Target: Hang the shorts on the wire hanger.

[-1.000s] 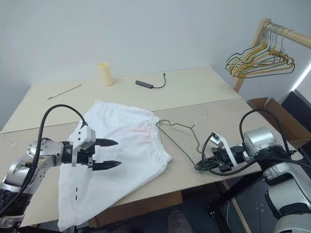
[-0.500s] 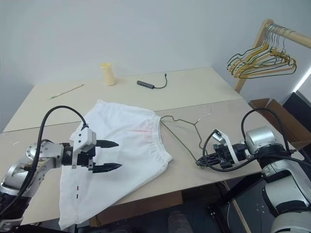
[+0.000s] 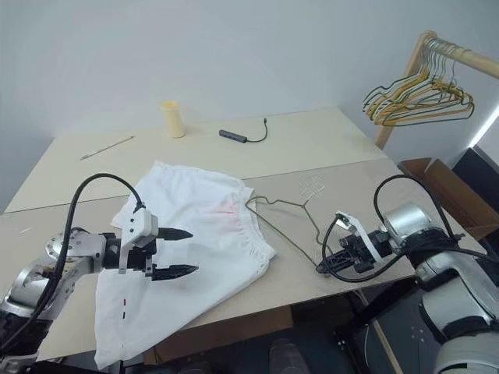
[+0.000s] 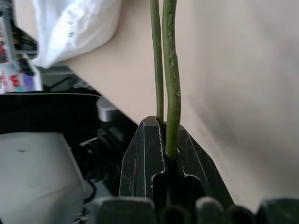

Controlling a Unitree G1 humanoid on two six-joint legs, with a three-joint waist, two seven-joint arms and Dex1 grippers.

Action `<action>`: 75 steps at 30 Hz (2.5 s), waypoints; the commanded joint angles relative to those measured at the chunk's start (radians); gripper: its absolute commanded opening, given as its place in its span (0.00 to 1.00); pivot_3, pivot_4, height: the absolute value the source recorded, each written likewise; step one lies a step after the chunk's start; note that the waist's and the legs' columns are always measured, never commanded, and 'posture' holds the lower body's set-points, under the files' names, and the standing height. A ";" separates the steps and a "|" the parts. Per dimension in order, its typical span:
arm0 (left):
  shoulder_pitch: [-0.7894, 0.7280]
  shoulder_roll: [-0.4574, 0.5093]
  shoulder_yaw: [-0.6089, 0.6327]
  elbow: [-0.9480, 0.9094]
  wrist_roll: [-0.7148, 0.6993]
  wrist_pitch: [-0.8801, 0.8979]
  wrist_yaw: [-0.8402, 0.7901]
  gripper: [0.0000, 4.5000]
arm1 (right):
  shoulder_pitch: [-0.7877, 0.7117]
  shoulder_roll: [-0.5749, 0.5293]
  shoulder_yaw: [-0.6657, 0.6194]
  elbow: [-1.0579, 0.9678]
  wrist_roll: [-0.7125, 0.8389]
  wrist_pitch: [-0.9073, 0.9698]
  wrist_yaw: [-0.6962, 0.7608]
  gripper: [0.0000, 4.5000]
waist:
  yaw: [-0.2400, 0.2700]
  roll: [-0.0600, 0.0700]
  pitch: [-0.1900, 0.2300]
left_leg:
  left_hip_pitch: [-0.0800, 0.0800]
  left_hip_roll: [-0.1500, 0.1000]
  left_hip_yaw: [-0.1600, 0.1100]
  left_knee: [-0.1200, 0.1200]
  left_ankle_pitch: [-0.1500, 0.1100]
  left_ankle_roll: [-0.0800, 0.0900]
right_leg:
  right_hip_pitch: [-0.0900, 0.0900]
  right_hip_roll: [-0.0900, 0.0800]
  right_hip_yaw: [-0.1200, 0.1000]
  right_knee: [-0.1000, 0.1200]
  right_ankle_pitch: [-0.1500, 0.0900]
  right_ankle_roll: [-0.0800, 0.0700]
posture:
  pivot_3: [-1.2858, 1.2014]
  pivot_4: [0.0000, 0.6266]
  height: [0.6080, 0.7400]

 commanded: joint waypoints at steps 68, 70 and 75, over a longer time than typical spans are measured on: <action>0.083 -0.015 -0.032 -0.119 0.031 -0.011 0.088 0.99 | -0.337 0.369 -0.210 0.633 -0.376 -0.416 0.012 0.00 | 0.056 0.004 0.000 | 0.001 -0.002 -0.001 0.000 0.000 0.000 | -0.001 0.001 0.000 0.003 0.004 -0.007 | 0.49 0.00 1.00; 0.085 -0.017 -0.032 -0.122 0.030 -0.011 0.091 0.99 | -0.336 0.377 -0.248 0.636 -0.388 -0.406 -0.017 0.00 | 0.056 0.004 0.000 | 0.001 -0.002 -0.001 0.000 0.000 0.000 | -0.001 0.001 0.000 0.002 0.004 -0.007 | 0.49 0.00 1.00; 0.101 -0.018 -0.030 -0.131 0.031 -0.009 0.098 0.99 | -0.331 0.390 -0.390 0.638 -0.375 -0.379 -0.174 0.00 | 0.058 0.004 0.000 | 0.001 -0.002 -0.001 0.000 0.000 0.000 | -0.001 0.000 0.000 0.003 0.004 -0.007 | 0.50 0.00 1.00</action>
